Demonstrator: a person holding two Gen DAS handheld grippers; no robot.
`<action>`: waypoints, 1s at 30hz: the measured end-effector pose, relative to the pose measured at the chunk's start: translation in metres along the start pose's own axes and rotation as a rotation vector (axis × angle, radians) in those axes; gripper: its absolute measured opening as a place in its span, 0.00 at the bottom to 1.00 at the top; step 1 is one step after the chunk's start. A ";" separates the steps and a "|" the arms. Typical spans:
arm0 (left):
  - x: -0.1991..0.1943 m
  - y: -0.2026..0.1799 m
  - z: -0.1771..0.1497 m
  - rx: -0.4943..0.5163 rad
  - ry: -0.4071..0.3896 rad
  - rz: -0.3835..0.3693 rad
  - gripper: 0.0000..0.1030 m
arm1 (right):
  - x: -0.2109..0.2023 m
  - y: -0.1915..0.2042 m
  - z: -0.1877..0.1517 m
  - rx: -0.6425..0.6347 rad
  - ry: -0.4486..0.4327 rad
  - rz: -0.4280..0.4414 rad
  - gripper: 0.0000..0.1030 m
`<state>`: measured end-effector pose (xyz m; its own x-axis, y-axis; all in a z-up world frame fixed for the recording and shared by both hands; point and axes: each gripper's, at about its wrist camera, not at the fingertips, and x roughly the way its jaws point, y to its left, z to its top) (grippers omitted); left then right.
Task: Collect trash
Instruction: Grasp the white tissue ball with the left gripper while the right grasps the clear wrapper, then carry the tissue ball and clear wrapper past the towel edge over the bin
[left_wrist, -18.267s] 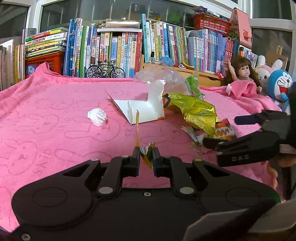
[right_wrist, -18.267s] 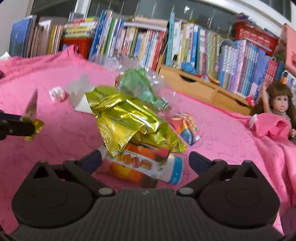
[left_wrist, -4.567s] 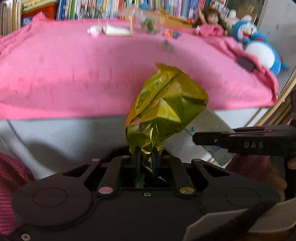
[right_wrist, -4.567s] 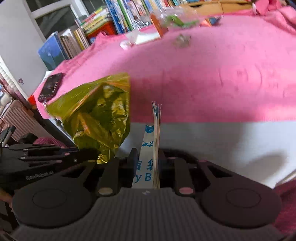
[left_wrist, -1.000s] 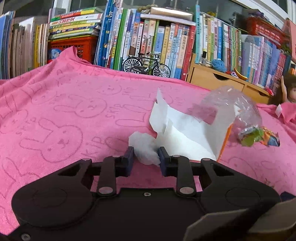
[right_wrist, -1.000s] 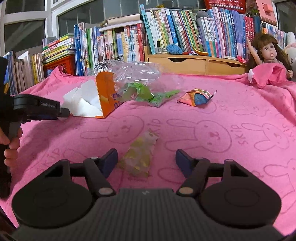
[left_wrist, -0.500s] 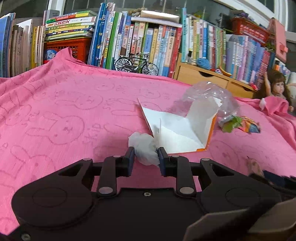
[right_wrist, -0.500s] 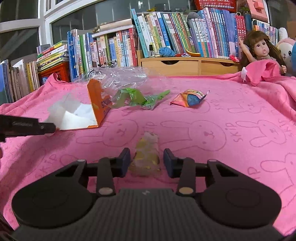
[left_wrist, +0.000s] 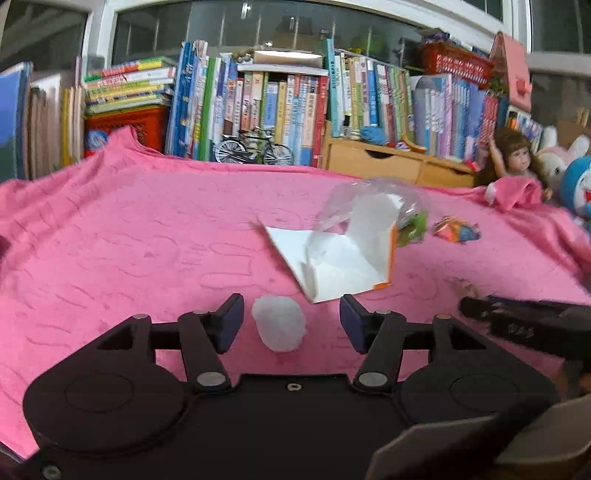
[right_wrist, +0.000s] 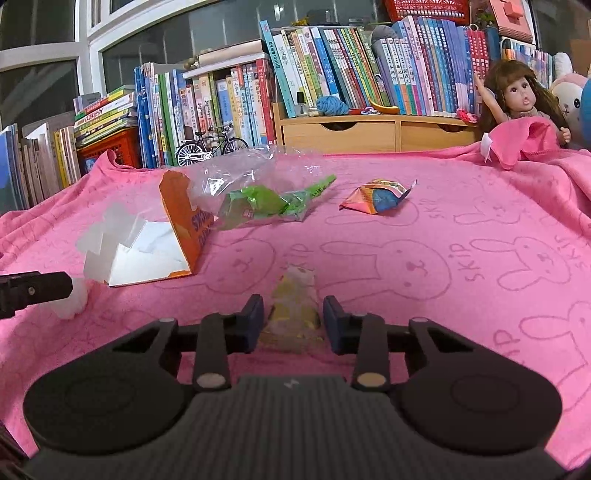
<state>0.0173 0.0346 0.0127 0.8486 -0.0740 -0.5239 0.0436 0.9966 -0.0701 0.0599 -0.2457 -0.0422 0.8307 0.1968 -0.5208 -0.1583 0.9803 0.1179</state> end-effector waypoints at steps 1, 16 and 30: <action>0.002 0.000 -0.001 0.014 0.006 0.017 0.54 | 0.000 0.000 0.000 0.002 -0.001 0.001 0.39; 0.016 0.005 -0.008 -0.026 0.047 0.020 0.23 | -0.004 -0.002 0.000 -0.005 0.004 0.051 0.43; -0.048 -0.009 -0.013 -0.007 -0.017 -0.057 0.23 | -0.054 0.002 -0.010 -0.009 -0.035 0.099 0.35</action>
<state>-0.0302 0.0289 0.0274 0.8538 -0.1296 -0.5042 0.0884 0.9905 -0.1050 0.0090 -0.2543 -0.0222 0.8289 0.2925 -0.4768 -0.2452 0.9561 0.1602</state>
